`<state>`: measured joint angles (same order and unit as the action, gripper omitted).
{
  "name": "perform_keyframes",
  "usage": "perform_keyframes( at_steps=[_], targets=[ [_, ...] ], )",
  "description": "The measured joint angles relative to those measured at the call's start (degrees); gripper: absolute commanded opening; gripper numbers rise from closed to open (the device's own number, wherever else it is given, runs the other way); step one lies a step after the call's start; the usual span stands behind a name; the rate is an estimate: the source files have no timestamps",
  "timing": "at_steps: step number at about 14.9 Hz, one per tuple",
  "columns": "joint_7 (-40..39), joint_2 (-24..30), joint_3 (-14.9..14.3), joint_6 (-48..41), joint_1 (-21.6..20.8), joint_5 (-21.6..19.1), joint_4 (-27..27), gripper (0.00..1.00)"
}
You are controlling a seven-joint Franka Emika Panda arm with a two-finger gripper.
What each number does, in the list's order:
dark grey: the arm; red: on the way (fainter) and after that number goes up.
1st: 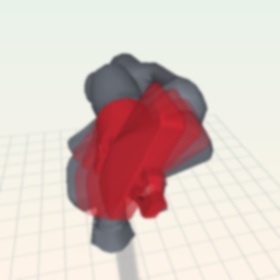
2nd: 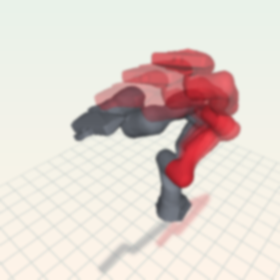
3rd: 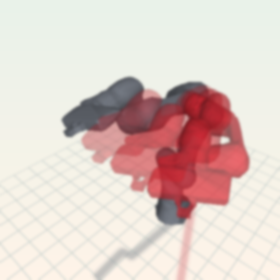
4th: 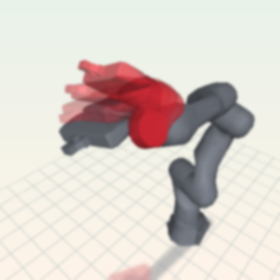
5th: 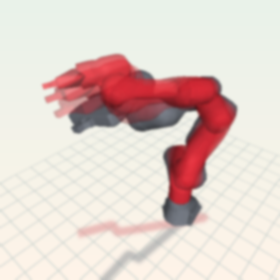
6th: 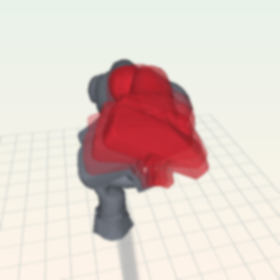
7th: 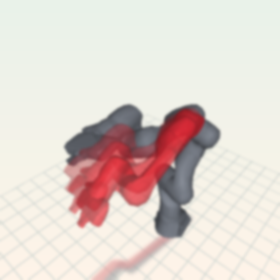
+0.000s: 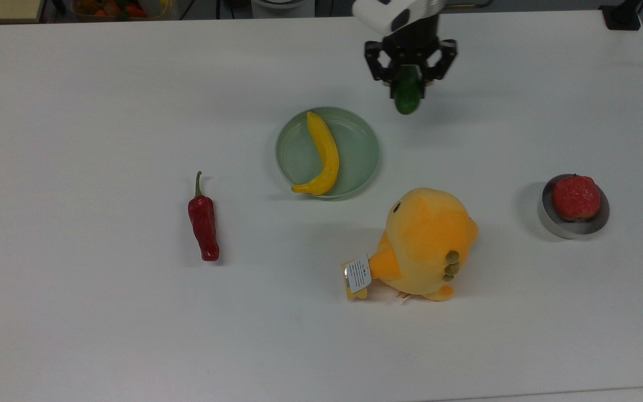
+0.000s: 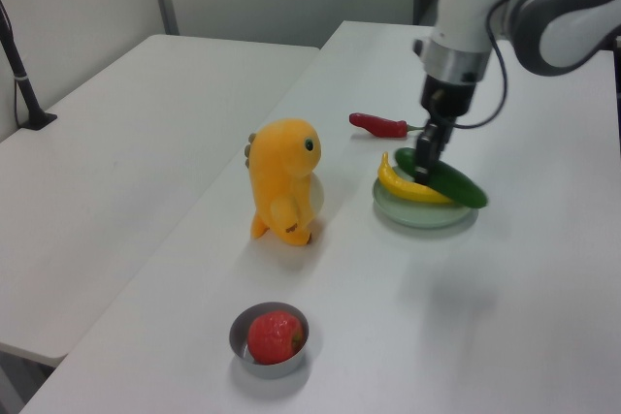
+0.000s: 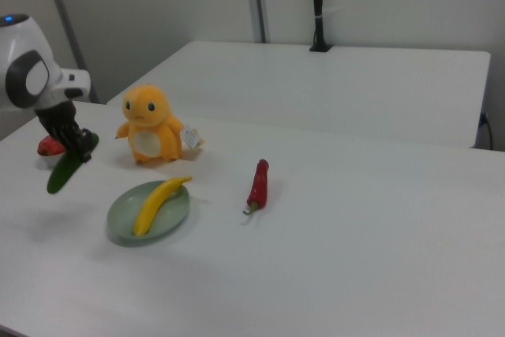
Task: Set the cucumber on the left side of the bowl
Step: 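Lift the cucumber and carry it toward the metal bowl with red fruit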
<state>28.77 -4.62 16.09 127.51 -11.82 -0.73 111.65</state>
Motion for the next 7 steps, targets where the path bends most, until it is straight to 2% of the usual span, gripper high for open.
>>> perform_keyframes(
  at_steps=[4,7],
  targets=[
    [7.3,-8.1,0.2,0.2,-5.8,0.1,-13.1,0.12],
    [9.4,-10.7,0.3,1.4,-9.1,1.6,-17.8,0.12]
  ],
)
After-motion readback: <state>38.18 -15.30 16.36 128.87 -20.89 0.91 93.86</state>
